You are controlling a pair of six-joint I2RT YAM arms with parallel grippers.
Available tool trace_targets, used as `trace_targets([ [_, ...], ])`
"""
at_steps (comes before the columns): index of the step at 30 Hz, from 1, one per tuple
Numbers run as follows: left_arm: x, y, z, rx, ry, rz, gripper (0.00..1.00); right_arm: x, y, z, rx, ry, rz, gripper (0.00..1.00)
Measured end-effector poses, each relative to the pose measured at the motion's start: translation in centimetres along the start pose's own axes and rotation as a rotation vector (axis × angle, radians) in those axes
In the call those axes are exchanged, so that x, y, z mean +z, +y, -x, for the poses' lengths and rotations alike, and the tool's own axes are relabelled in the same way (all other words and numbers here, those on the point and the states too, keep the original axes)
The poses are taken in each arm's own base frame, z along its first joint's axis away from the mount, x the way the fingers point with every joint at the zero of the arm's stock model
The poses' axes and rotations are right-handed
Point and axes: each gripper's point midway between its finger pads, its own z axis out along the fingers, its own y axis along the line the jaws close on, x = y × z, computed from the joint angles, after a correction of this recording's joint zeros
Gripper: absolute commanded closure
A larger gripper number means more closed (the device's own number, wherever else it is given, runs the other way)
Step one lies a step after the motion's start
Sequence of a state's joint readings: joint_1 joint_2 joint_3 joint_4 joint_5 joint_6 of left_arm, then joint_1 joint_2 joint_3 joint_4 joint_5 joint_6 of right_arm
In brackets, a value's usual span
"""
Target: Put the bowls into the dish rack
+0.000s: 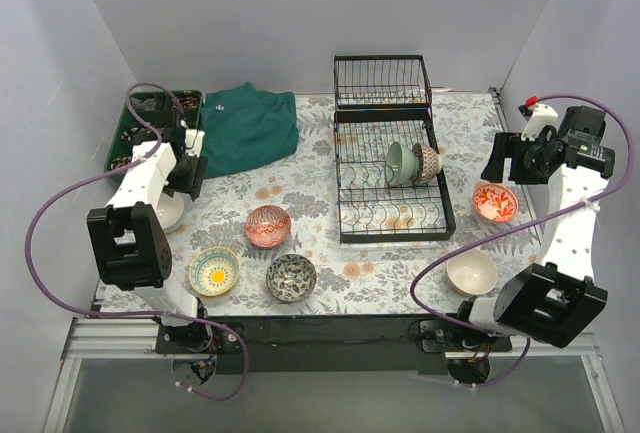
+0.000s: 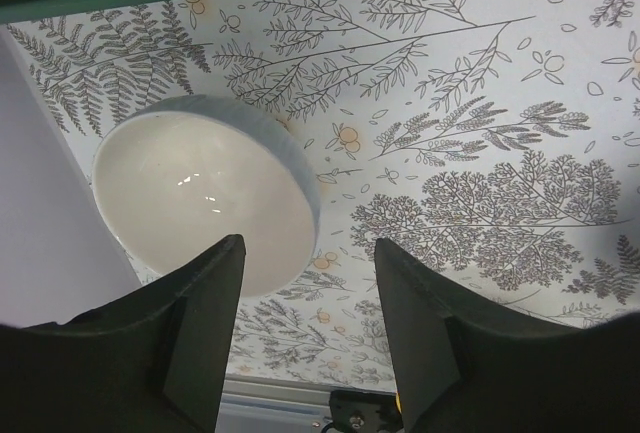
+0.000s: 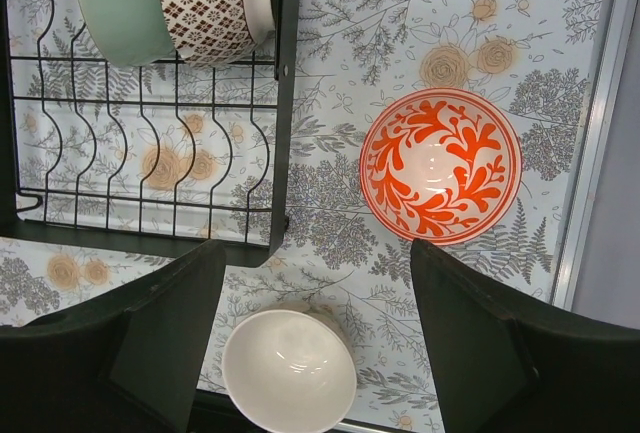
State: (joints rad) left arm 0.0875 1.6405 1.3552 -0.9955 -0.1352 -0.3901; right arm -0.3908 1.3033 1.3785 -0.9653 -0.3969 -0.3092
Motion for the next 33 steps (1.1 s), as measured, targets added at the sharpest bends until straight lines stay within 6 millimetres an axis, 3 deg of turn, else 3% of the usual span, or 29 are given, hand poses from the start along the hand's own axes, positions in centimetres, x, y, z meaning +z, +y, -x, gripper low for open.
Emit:
trace_targets([
  [13,3.3,0.6,-2.5,0.028,0.085,0.026,0.63,0.3,-0.2,0.1,0.006,0.004,0.001,0.17],
  [16,3.9,0.6,-3.0,0.039,0.097,0.028,0.75,0.3,-0.2,0.2,0.01,0.002,0.0,0.17],
  [20,4.5,0.4,-3.5,0.054,0.109,0.024,0.82,0.4,-0.3,0.4,0.014,-0.006,-0.003,0.17],
  [24,5.0,0.2,-4.1,0.06,0.118,0.02,1.0,0.4,-0.3,0.5,0.014,-0.008,-0.004,0.17],
  [25,5.1,0.1,-4.4,0.063,0.126,0.017,1.0,0.4,-0.3,0.5,0.014,-0.007,-0.003,0.17],
  [30,4.0,-0.5,-4.9,0.061,0.127,-0.025,1.0,0.7,-0.5,0.5,0.018,-0.002,-0.002,0.18],
  [33,1.3,-1.6,-4.4,0.057,0.128,-0.11,1.0,0.8,-0.5,0.4,0.019,0.001,-0.001,0.17],
])
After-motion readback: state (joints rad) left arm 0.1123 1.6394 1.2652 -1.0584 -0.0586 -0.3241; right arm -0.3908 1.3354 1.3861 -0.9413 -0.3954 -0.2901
